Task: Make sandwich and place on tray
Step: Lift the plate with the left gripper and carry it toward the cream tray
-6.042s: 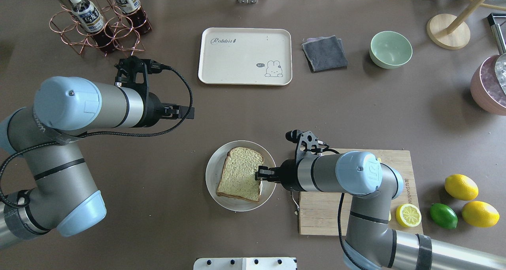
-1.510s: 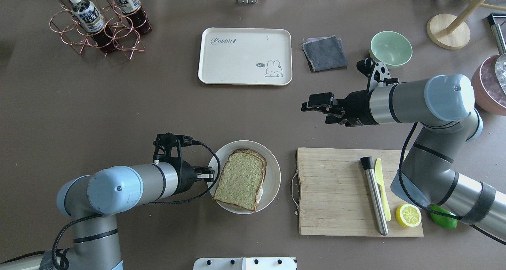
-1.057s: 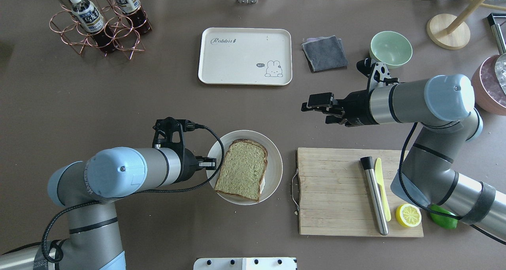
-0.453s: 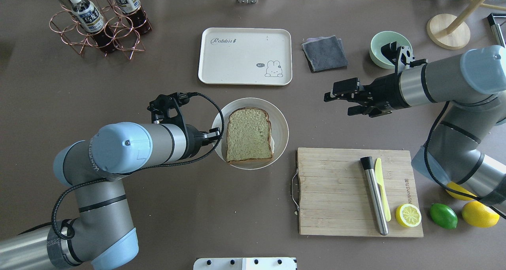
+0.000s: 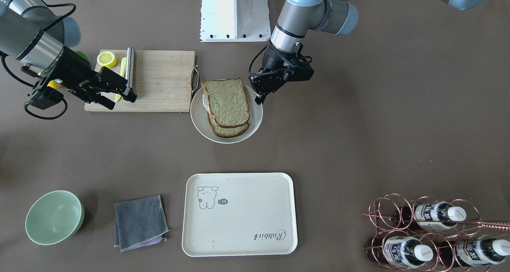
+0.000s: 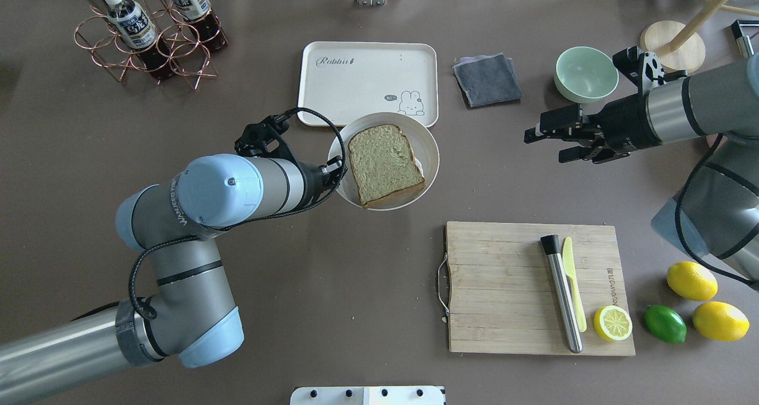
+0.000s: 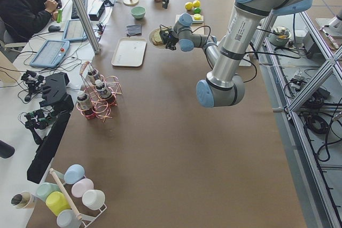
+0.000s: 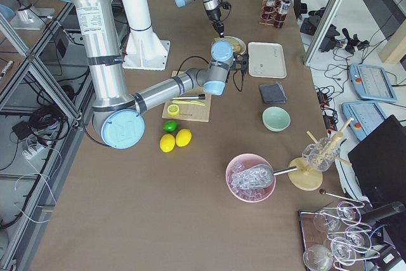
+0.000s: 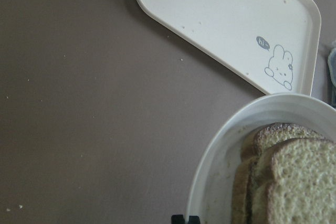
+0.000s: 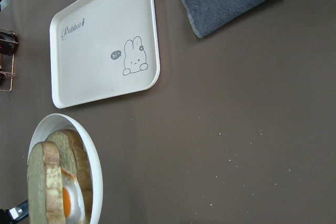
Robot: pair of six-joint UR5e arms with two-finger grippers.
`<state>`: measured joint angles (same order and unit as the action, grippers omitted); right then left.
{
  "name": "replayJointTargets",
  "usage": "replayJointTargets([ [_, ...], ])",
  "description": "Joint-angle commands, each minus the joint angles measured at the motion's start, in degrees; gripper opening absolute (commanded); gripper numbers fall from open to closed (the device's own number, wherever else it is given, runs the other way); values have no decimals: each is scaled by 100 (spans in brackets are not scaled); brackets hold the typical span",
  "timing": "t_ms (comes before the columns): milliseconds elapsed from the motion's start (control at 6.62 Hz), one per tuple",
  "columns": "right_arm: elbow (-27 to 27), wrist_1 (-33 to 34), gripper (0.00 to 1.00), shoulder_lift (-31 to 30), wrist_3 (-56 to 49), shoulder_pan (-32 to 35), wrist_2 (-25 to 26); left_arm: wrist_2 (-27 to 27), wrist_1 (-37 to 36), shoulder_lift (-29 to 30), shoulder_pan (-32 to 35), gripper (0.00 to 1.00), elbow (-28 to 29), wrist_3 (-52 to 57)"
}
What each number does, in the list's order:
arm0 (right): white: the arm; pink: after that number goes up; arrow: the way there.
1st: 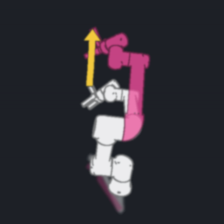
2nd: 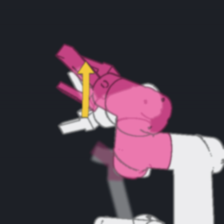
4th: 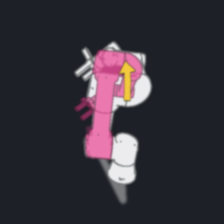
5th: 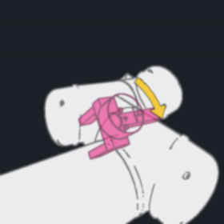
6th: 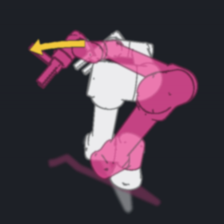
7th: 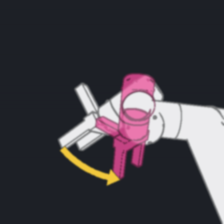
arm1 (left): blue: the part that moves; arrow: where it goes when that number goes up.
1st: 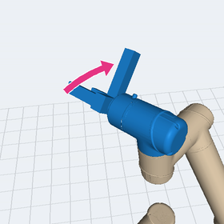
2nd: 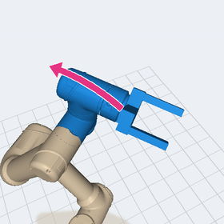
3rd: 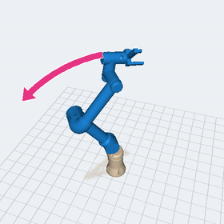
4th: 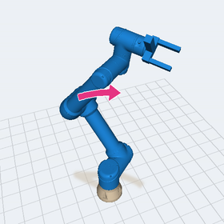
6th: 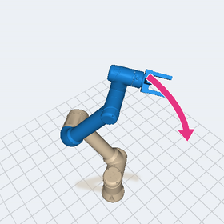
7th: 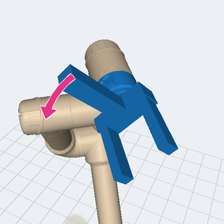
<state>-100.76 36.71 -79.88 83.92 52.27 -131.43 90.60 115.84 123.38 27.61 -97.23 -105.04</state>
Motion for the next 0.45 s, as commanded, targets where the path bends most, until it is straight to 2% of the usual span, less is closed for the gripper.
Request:
replayJointTargets([
  [0, 29, 3, 100, -9, -16, 64, -32, -7, 87, 448, 401, 0, 703, -271],
  [302, 126, -15, 100, 17, -25, 90, -32, 2, 350, 782, 779, 0, 1422, -254],
])
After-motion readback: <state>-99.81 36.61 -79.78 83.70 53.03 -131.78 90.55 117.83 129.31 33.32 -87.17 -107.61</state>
